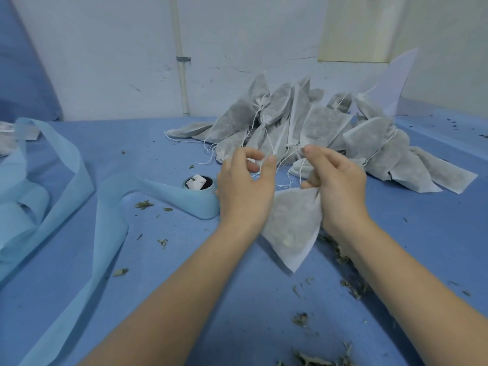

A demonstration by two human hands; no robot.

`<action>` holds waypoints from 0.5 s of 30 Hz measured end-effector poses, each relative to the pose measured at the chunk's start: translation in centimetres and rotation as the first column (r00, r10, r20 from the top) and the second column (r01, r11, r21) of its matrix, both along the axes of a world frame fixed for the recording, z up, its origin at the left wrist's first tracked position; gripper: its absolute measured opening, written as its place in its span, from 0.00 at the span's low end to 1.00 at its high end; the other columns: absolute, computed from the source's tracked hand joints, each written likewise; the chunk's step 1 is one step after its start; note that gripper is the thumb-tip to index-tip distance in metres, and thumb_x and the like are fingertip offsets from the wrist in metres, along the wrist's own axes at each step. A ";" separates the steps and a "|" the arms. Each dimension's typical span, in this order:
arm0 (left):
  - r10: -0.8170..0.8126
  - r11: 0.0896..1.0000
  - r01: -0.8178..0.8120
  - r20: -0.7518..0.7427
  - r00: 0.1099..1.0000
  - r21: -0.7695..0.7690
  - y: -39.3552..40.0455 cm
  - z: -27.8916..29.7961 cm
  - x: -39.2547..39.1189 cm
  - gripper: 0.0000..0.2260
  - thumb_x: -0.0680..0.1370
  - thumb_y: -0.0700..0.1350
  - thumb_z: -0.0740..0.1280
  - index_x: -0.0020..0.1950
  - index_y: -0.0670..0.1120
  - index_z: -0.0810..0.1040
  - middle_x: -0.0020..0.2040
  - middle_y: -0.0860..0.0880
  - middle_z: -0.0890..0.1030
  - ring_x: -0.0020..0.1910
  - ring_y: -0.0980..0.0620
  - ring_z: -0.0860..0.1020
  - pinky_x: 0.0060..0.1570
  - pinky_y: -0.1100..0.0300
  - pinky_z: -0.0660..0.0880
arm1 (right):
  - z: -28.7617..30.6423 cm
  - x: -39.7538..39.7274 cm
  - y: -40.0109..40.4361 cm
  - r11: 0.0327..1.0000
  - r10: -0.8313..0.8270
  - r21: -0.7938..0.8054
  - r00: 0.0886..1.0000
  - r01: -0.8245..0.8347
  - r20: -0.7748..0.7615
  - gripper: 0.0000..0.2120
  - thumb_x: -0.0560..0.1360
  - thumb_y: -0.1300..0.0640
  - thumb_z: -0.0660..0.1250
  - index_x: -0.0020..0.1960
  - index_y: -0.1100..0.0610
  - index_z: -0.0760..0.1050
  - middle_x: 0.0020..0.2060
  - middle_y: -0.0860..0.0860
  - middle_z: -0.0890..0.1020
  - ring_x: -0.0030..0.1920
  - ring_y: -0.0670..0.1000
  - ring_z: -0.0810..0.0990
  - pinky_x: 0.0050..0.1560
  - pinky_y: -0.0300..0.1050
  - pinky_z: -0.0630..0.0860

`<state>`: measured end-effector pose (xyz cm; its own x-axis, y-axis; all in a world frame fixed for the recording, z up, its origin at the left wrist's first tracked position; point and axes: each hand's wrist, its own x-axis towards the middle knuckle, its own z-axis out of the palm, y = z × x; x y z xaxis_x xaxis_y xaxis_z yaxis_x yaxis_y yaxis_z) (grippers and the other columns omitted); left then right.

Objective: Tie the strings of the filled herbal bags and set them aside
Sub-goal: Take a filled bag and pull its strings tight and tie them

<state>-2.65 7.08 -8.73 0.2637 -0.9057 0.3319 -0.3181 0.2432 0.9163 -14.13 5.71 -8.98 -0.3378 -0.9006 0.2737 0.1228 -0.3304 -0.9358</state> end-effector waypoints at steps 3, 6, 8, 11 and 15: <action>-0.047 0.981 0.066 -0.106 0.993 0.185 -0.1 -0.5 -0.1 0.17 0.73 0.58 0.68 0.54 0.48 0.74 0.47 0.53 0.76 0.50 0.52 0.75 0.48 0.59 0.68 | 0.2 -0.3 -0.2 0.994 -0.104 0.053 0.964 0.094 0.247 0.13 0.75 0.59 0.70 0.31 0.53 0.76 0.19 0.44 0.64 0.22 0.45 0.62 0.25 0.37 0.67; -0.147 0.894 0.280 -0.361 0.921 0.350 0.1 -1.2 -0.6 0.28 0.63 0.59 0.73 0.56 0.43 0.75 0.53 0.47 0.81 0.52 0.48 0.79 0.56 0.51 0.75 | 0.1 -0.7 -0.5 0.977 -0.213 0.091 0.899 0.193 0.382 0.17 0.75 0.60 0.69 0.29 0.54 0.70 0.19 0.45 0.62 0.22 0.46 0.61 0.25 0.37 0.64; -0.182 0.852 0.408 -0.546 0.818 0.329 -0.1 -1.7 -1.0 0.24 0.64 0.50 0.75 0.55 0.38 0.78 0.52 0.42 0.82 0.52 0.44 0.81 0.58 0.48 0.76 | 0.0 -0.9 -0.6 0.973 -0.231 0.091 0.895 0.213 0.381 0.18 0.75 0.60 0.68 0.28 0.53 0.69 0.20 0.44 0.63 0.22 0.45 0.62 0.26 0.36 0.65; -0.169 0.865 0.428 -0.654 0.738 0.260 -0.3 -2.0 -1.3 0.13 0.72 0.39 0.72 0.53 0.34 0.80 0.50 0.38 0.83 0.48 0.43 0.82 0.54 0.51 0.78 | -0.2 -1.0 -0.6 0.985 -0.168 0.056 0.966 0.160 0.199 0.13 0.74 0.59 0.69 0.31 0.50 0.76 0.23 0.41 0.72 0.26 0.42 0.69 0.33 0.37 0.70; -0.165 0.882 0.420 -0.698 0.697 0.212 -0.7 -2.0 -0.9 0.10 0.77 0.41 0.66 0.55 0.38 0.79 0.53 0.40 0.83 0.54 0.42 0.81 0.59 0.48 0.75 | -0.2 -0.8 -0.1 0.998 0.046 -0.029 0.995 -0.049 -0.085 0.09 0.73 0.60 0.70 0.35 0.52 0.80 0.29 0.41 0.79 0.32 0.39 0.75 0.36 0.31 0.71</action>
<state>-3.57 6.35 -10.77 -0.0040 -0.9889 -0.1483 0.4125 -0.1368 0.9006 -14.95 5.62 -9.13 -0.2692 -0.9057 0.3274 0.0602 -0.3551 -0.9329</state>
